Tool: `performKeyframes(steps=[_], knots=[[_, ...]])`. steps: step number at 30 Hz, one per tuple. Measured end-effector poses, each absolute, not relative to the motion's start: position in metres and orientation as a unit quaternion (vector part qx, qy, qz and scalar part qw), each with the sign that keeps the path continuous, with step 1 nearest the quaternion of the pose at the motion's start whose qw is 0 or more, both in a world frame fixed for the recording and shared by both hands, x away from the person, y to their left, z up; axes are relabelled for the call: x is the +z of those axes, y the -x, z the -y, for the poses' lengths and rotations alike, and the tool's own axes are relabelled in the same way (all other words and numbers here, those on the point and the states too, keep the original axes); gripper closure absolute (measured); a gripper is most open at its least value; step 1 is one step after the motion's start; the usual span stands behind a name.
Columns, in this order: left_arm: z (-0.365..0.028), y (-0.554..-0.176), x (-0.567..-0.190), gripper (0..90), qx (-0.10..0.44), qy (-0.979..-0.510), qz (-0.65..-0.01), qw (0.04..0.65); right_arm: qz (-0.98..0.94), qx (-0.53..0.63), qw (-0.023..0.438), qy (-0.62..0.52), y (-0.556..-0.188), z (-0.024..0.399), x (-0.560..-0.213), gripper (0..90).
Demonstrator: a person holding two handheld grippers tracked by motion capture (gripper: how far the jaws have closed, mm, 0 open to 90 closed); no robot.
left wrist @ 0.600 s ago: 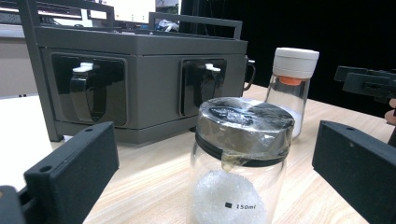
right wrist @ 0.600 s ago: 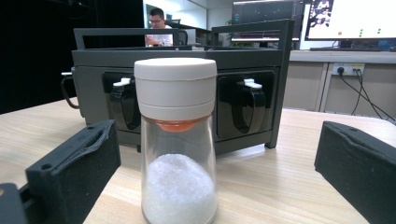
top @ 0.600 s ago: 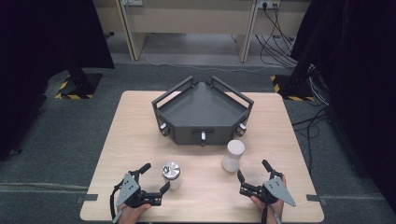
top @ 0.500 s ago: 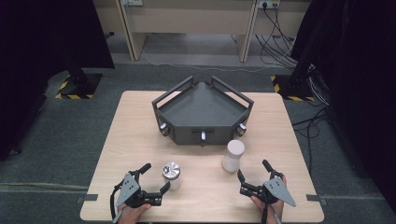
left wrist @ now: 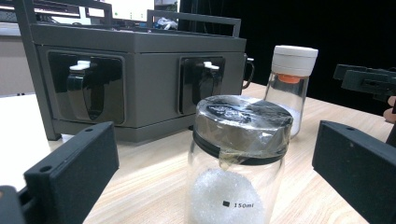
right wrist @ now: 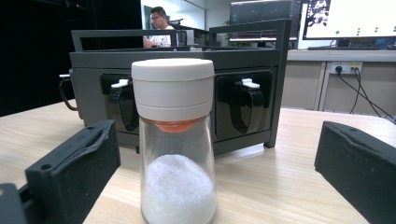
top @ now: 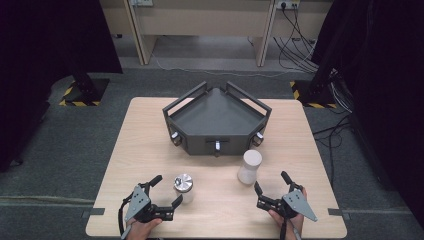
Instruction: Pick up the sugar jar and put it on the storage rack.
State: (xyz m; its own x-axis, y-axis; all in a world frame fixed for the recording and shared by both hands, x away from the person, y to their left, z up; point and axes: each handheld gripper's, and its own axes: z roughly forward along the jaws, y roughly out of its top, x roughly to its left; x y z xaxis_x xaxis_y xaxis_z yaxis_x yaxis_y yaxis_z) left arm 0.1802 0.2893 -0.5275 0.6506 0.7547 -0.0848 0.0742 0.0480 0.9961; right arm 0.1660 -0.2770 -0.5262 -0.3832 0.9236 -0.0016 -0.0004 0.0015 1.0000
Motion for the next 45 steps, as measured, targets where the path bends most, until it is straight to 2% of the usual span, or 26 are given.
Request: performKeyframes(steps=[45], knots=[[-0.275,-0.184,-0.525,0.0,0.252,-0.657,-0.315,0.637,-0.584,0.589,0.391,-0.398,-0.166,0.276,-0.527,0.5]])
